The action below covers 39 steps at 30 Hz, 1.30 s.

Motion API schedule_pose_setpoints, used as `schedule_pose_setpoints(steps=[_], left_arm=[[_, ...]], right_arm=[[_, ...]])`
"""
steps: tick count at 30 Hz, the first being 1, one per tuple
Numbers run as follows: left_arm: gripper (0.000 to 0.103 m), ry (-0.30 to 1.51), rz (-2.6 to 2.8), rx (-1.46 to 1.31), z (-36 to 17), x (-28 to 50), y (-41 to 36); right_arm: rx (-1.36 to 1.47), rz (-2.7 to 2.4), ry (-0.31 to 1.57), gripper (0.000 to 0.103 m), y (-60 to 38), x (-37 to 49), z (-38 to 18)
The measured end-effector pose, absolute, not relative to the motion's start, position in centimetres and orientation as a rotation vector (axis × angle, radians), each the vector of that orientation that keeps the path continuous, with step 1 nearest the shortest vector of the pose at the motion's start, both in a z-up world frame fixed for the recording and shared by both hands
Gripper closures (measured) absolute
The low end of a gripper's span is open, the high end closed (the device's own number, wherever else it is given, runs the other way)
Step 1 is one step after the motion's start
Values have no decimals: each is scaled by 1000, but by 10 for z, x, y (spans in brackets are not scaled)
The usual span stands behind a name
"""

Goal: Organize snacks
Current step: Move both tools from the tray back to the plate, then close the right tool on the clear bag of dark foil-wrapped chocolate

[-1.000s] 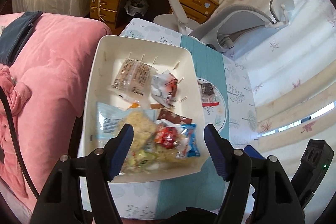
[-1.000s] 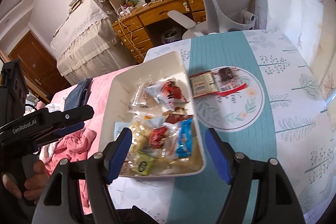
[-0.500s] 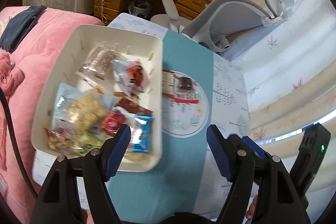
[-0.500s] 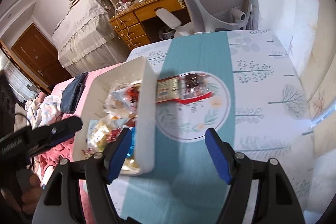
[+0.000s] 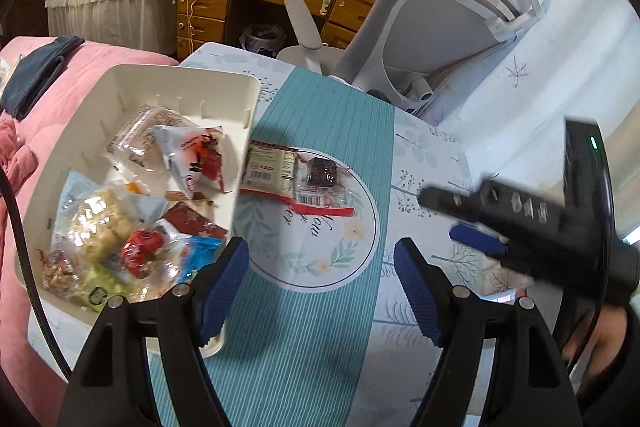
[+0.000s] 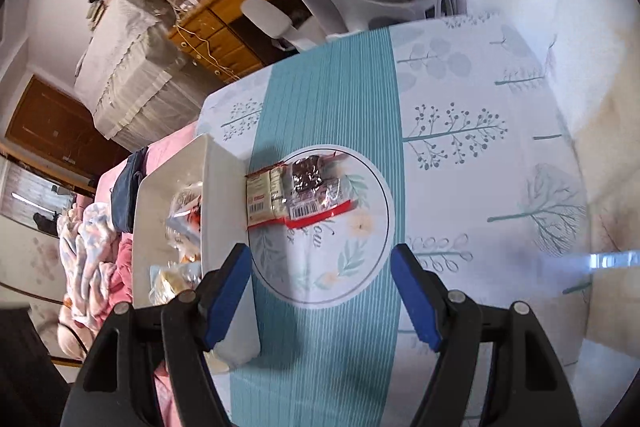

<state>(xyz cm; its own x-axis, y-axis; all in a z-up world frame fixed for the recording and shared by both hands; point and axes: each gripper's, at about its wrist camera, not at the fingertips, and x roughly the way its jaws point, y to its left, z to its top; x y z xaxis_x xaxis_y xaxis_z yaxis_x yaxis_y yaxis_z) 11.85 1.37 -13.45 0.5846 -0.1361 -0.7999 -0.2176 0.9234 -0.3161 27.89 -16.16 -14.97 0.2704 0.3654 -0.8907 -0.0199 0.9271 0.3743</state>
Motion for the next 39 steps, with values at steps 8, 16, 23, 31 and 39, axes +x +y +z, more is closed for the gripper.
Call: schedule_pose_setpoints(steps=[8,16,23,31,39], left_arm=[[29,954,59,-373,-152,138,9],[29,977,60,-367,-165,155,10],[29,988,100,-342,-169,159,9],[29,1002,128,-320,-171,167,8],[29,1030,144,-317,-174,183,0]], right_arm=[[210,314,1353,31,-130,336,-188],[60,322,1457,31,-93,373,-244],[-18,320,1497,37,-76,386,-270],[-71,336,1482,49,-64,394,-277],[-77,412,1454,76,-79,396,-269]])
